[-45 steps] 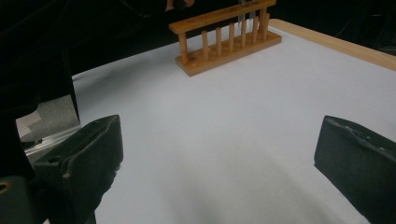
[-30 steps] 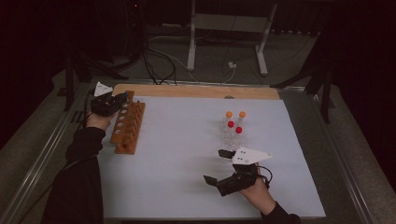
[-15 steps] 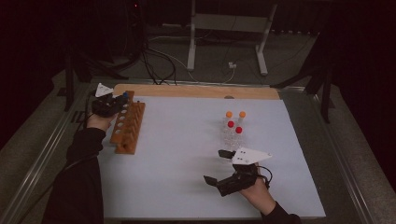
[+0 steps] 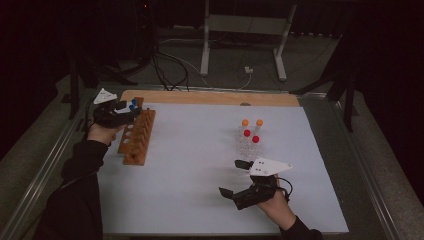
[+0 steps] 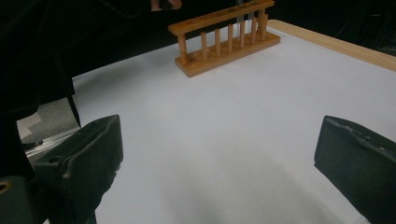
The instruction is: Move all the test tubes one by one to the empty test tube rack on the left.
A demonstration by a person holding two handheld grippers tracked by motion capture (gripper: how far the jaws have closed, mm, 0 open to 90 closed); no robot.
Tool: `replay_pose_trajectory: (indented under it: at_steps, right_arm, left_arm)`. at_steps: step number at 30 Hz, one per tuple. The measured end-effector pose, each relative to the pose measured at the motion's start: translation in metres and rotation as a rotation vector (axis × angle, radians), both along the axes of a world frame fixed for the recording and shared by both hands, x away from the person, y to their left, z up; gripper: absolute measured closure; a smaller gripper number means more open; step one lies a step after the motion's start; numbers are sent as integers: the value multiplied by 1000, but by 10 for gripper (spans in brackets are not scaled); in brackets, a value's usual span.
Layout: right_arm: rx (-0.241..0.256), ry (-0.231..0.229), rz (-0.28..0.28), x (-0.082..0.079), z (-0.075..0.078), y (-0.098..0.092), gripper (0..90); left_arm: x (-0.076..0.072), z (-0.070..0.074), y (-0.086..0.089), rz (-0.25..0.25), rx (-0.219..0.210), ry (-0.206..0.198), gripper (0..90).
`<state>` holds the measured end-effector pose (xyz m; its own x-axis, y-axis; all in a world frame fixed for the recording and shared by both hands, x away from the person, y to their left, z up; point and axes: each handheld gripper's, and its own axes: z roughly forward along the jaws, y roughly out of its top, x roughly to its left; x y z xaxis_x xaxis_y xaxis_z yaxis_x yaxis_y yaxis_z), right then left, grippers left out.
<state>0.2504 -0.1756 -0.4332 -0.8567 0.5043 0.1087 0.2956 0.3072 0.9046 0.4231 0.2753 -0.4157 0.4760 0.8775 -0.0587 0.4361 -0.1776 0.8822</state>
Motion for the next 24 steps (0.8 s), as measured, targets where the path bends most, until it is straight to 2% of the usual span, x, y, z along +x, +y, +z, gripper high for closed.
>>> replay_pose_trajectory:
  at_steps: [2, 7, 11, 14, 19, 24]
  right_arm:
    - [-3, -1, -2, 0, 0, -1, 10]
    - [2, -5, -7, 0, 1, -2, 10]
    - [2, -6, -12, 0, 2, -3, 10]
    - [-1, -8, -14, 0, 2, -3, 10]
    - [-2, -11, -18, 1, 3, -3, 10]
    - [-5, -15, -22, 1, 4, -4, 10]
  left_arm:
    - [-5, 4, -4, -12, -3, 8, 175]
    - [-22, 14, -13, -68, -30, 4, 99]
    - [-38, 21, -21, -153, -58, 4, 15]
    - [-50, 24, -28, -191, -74, 1, 14]
    - [-72, 23, -41, -246, -58, -19, 14]
    - [-92, 18, -52, -313, -81, -14, 14]
